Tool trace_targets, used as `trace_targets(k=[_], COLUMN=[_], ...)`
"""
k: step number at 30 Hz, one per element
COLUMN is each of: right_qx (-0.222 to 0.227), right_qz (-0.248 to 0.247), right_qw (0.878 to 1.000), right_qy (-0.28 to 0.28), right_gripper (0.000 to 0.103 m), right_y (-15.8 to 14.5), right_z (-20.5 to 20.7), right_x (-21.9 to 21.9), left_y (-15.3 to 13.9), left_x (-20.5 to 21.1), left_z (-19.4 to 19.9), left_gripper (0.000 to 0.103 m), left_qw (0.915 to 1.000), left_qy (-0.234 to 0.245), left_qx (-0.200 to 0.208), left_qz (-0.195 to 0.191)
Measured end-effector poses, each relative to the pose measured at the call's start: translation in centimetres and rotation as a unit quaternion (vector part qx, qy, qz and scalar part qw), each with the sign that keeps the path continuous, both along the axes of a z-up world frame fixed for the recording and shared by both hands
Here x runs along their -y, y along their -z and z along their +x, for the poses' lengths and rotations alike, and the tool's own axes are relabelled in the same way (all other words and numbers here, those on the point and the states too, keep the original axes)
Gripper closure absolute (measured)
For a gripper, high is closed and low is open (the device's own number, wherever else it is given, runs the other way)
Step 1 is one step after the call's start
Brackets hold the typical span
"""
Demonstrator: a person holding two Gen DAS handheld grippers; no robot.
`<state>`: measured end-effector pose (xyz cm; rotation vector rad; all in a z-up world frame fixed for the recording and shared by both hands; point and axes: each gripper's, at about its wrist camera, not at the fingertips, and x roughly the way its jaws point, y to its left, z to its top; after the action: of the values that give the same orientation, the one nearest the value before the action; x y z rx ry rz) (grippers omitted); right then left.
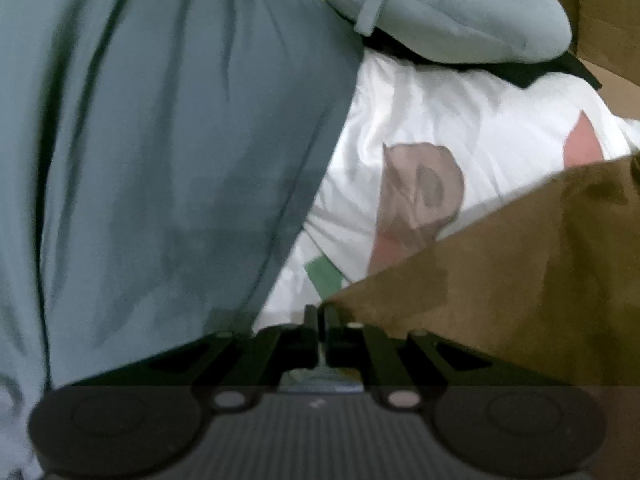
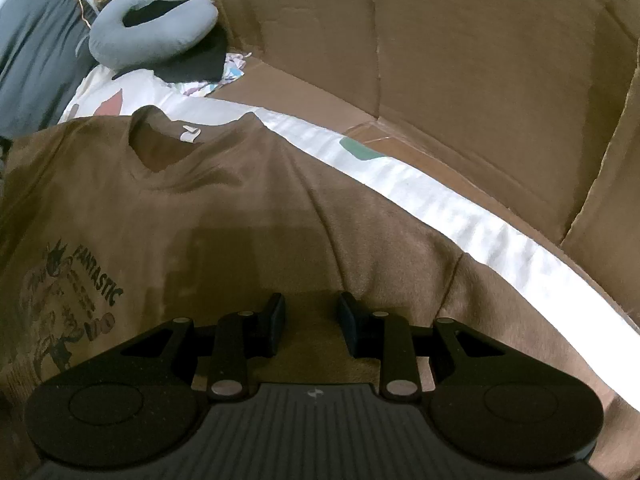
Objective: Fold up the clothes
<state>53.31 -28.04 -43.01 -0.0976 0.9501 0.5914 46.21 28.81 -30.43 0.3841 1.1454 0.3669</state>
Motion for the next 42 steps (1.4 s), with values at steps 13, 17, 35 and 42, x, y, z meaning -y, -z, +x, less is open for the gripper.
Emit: trace_targets(k=[13, 17, 35, 42], right_qx=[0.002, 0.002, 0.018, 0.055], right_qz=[-0.016, -0.023, -0.05, -0.095], right_qw=[1.0, 1.0, 0.999, 0.992], right_qy=[-0.01, -0.013, -0.001, -0.058], right_gripper=[0.067, 0.067, 0.062, 0.061], right_y=[-0.1, -0.1, -9.0, -15.6], right_z=[0.0, 0.0, 2.0, 2.5], right_x=[-0.3, -0.5, -2.4, -7.0], left_y=[2.4, 3.4, -0.7, 2.1], left_x=[-0.9, -0.7, -3.1, -3.6], left_z=[4.7, 4.8, -2.7, -5.2], left_gripper=[0.1, 0.093, 0.073, 0.055], left_qw=[0.9996, 0.9996, 0.9954, 0.9855], left_qy=[0.01, 0.003, -0.025, -0.043], left_qx=[-0.022, -0.027, 0.007, 0.023], left_qz=[0.012, -0.012, -0.092, -0.163])
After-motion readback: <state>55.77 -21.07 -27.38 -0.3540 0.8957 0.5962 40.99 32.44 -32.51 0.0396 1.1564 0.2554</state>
